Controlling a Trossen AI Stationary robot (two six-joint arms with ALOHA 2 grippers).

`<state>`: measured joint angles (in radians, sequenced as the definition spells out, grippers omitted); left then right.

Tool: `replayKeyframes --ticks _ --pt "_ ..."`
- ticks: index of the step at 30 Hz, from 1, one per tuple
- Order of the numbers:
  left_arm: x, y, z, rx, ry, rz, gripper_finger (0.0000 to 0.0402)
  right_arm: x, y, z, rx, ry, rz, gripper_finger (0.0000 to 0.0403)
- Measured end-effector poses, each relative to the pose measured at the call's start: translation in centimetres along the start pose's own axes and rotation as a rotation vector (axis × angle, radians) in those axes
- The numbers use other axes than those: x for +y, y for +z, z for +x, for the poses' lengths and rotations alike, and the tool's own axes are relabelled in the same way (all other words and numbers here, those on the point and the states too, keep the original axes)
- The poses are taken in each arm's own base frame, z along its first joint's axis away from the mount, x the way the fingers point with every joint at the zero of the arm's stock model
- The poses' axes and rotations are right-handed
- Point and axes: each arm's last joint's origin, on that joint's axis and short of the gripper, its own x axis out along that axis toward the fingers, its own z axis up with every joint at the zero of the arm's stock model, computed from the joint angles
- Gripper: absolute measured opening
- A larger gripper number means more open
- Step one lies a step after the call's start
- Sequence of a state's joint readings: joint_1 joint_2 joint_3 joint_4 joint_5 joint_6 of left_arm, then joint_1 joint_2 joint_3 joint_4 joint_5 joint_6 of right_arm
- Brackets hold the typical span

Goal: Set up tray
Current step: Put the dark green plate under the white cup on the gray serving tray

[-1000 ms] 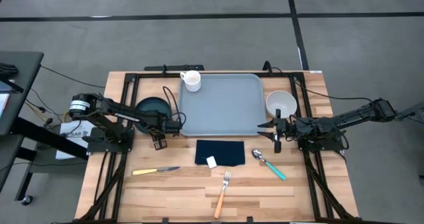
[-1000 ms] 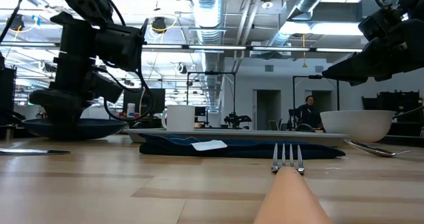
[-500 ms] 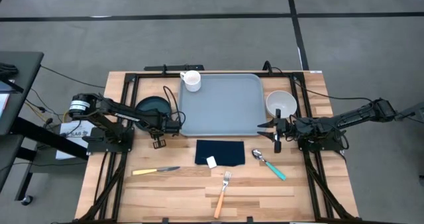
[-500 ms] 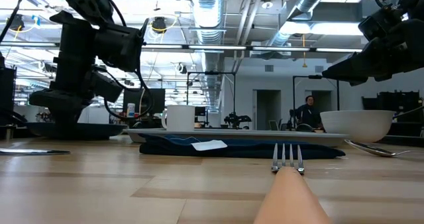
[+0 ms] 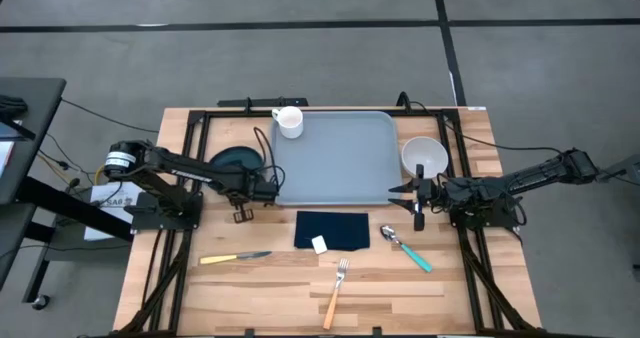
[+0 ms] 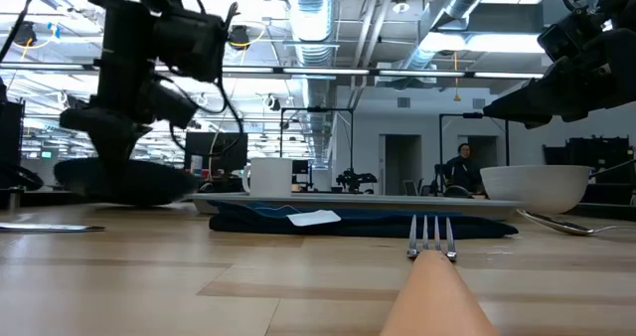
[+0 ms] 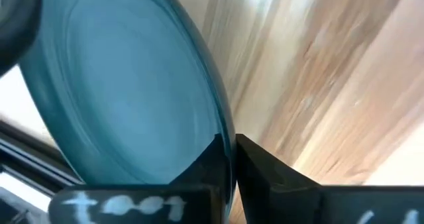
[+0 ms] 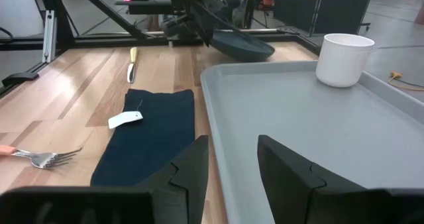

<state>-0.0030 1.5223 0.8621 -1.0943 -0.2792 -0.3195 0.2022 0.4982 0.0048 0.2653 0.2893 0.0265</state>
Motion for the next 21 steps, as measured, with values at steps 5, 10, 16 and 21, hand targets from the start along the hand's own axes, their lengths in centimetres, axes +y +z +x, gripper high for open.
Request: replayKeyframes --ticks 5,10,16,21 --pt "-0.6 0.6 -1.4 -0.064 0.006 0.021 0.0006 0.0 0.0 0.0 0.0 0.0 0.0 0.0122" --pt "-1.2 0.7 -2.6 -0.106 0.057 0.052 0.0006 0.0 0.0 0.0 0.0 0.0 0.0 0.0122" --pt "-1.9 0.8 -3.4 -0.178 0.143 0.149 0.0005 0.0 0.0 0.0 0.0 0.0 0.0 0.0122" --pt "-2.3 0.7 -3.7 -0.223 0.267 0.28 0.0005 0.0 0.0 0.0 0.0 0.0 0.0 0.0122"
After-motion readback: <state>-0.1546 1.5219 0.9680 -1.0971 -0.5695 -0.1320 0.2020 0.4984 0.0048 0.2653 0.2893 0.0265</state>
